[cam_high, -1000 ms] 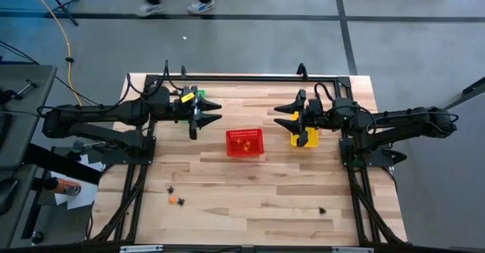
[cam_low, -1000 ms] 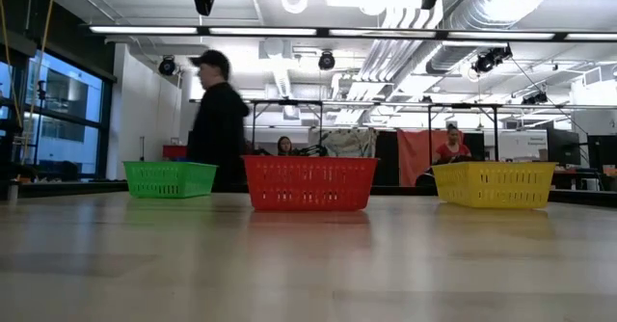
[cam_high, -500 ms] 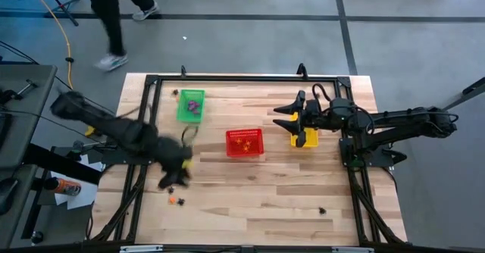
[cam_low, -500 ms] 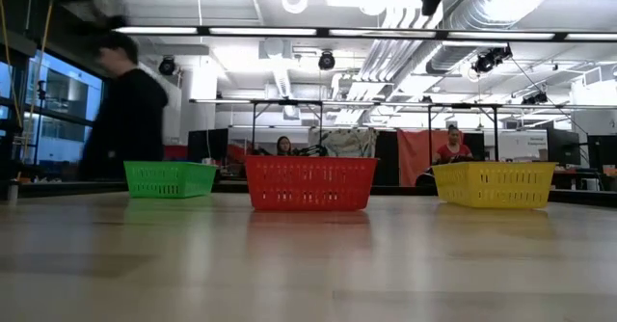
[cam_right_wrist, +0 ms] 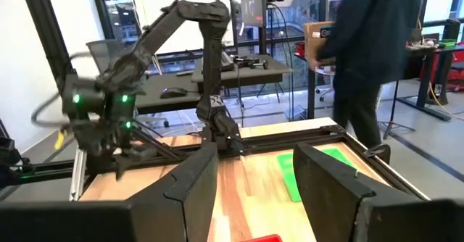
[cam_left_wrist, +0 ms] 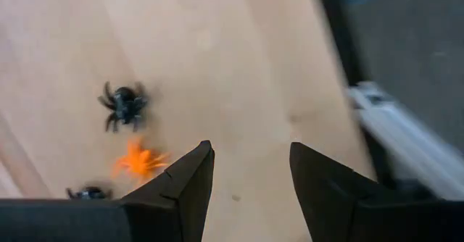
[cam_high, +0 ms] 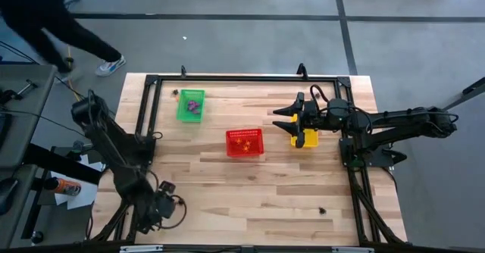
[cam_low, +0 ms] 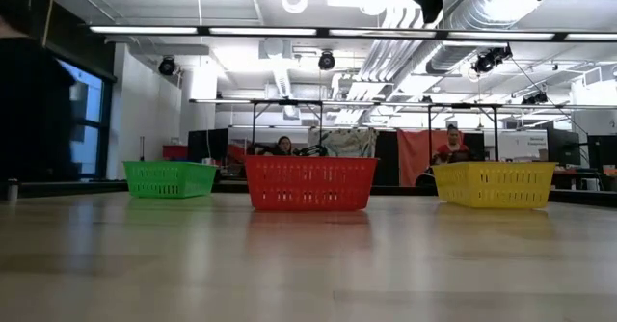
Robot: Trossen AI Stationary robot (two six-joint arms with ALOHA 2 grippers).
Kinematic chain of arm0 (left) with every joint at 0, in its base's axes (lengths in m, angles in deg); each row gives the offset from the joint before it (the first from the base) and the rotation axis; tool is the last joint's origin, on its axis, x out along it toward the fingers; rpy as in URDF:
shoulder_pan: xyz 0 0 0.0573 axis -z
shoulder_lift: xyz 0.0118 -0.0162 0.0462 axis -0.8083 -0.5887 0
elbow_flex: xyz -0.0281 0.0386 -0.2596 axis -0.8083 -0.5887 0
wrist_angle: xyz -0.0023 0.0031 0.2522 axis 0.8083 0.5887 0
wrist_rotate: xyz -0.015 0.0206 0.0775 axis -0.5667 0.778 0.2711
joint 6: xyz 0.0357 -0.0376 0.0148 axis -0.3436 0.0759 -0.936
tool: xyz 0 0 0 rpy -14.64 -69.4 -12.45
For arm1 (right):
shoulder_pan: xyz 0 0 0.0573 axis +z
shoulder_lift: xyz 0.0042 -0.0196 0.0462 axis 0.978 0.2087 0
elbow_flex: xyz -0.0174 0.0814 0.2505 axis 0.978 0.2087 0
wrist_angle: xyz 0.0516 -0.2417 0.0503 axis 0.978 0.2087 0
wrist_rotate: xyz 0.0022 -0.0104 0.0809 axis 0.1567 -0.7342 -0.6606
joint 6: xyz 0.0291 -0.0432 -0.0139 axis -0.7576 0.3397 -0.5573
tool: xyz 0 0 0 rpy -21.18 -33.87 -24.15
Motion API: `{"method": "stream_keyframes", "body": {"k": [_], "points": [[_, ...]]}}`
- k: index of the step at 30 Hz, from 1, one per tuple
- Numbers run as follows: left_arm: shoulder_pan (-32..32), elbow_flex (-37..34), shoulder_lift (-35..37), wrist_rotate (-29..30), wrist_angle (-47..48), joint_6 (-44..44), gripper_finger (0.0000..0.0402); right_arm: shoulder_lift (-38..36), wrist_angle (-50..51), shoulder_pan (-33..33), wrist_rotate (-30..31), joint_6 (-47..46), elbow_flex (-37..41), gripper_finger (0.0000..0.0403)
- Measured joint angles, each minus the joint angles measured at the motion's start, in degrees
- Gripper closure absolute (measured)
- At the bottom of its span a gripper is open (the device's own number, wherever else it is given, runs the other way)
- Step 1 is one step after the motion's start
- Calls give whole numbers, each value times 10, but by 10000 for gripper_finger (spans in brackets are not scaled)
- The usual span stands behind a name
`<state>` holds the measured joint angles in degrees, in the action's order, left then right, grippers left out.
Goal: Sort Halloween decoration
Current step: Put the orange spider toy into the red bin
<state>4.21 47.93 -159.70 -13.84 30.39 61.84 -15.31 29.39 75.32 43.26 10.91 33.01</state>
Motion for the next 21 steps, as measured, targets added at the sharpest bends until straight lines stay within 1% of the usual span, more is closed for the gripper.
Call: {"method": "stream_keyframes", "body": {"k": [3, 6, 11, 17, 21], "points": [[0, 0, -34, 31, 4, -2, 229, 0, 1, 0, 3, -8, 0, 226], [0, 0, -52, 53, 30, -26, 229, 0, 1, 0, 3, -8, 0, 226], [-1, 0, -55, 98, 80, -68, 229, 0, 5, 0, 3, -8, 0, 226], [-1, -2, -54, 92, 63, -114, 229, 0, 14, 0, 4, -8, 0, 226], [-4, -21, -54, 85, 62, -110, 229, 0, 20, 0, 4, -20, 0, 226]]}}
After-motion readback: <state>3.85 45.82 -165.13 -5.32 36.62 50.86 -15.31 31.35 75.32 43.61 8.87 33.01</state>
